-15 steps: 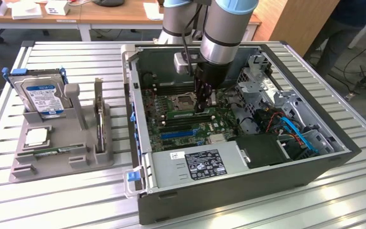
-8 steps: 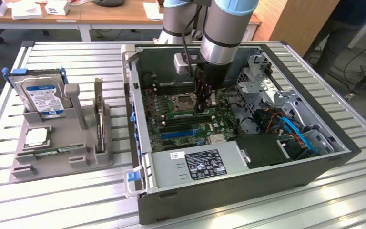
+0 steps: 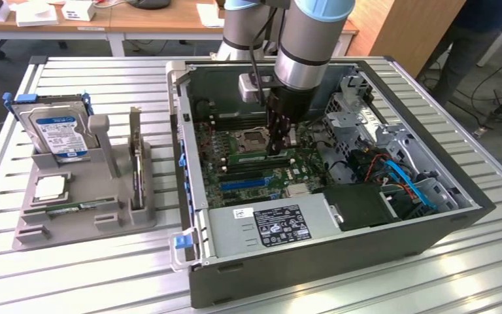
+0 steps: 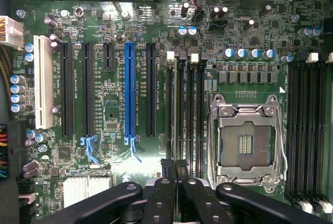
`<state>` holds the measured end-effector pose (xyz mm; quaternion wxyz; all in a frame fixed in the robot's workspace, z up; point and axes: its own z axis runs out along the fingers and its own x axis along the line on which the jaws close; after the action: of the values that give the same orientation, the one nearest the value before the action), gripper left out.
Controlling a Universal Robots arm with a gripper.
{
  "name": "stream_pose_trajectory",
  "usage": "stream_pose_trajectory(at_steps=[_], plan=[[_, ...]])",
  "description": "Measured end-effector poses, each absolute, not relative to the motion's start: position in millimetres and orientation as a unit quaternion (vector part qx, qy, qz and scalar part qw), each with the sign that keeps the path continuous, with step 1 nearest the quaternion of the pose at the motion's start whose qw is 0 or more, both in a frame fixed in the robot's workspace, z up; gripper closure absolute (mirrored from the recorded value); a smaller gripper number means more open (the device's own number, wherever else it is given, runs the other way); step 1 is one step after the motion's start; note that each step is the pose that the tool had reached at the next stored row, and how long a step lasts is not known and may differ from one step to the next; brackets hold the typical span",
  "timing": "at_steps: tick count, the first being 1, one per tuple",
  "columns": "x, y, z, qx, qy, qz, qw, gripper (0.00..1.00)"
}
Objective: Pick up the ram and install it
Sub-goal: 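Insert the ram into the slot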
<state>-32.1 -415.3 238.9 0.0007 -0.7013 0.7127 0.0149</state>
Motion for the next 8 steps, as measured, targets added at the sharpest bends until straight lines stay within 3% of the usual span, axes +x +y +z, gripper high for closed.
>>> stream_pose_trajectory(at_steps=[8], plan=[[-32.1, -415.4, 236.6, -0.701, 0.713, 0.015, 0.001, 0.89]])
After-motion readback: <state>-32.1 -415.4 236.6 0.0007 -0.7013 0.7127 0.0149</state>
